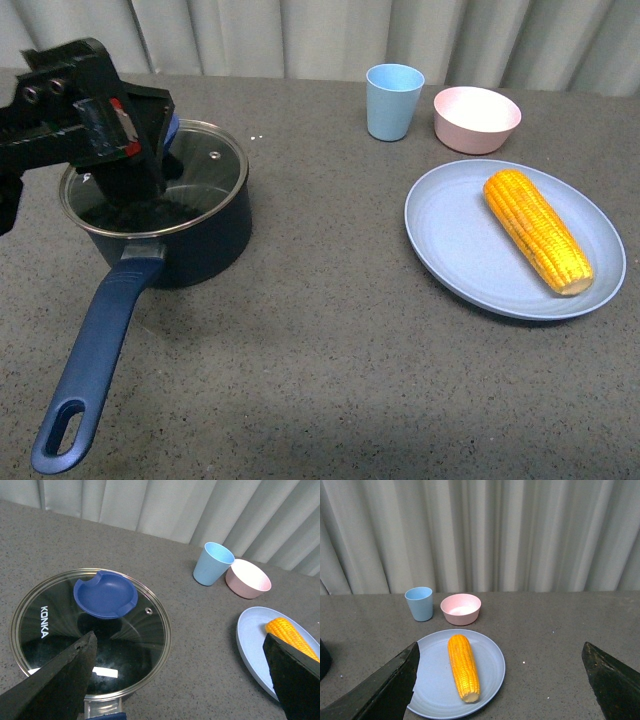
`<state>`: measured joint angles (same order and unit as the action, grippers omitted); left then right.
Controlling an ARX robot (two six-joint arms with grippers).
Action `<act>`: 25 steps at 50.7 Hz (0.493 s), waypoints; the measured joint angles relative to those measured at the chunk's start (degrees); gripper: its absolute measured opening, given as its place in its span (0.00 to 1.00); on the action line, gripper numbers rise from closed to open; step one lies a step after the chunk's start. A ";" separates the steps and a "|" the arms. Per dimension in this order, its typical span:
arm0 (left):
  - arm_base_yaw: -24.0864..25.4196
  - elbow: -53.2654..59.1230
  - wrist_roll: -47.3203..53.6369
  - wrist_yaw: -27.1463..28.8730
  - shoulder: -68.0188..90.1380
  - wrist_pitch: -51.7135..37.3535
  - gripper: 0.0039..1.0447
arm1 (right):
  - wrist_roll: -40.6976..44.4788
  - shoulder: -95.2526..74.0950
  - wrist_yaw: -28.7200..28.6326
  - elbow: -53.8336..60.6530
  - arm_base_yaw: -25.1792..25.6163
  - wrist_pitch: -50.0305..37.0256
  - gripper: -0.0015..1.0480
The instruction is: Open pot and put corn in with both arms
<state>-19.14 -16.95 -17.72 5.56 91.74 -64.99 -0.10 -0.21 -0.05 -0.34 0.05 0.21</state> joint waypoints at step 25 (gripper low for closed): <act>3.08 -9.86 7.23 6.32 19.71 -7.63 0.94 | 0.00 0.00 0.00 0.00 0.00 0.00 0.91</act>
<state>-16.05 -26.81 -10.48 11.88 111.46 -72.62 -0.10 -0.21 -0.05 -0.34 0.05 0.21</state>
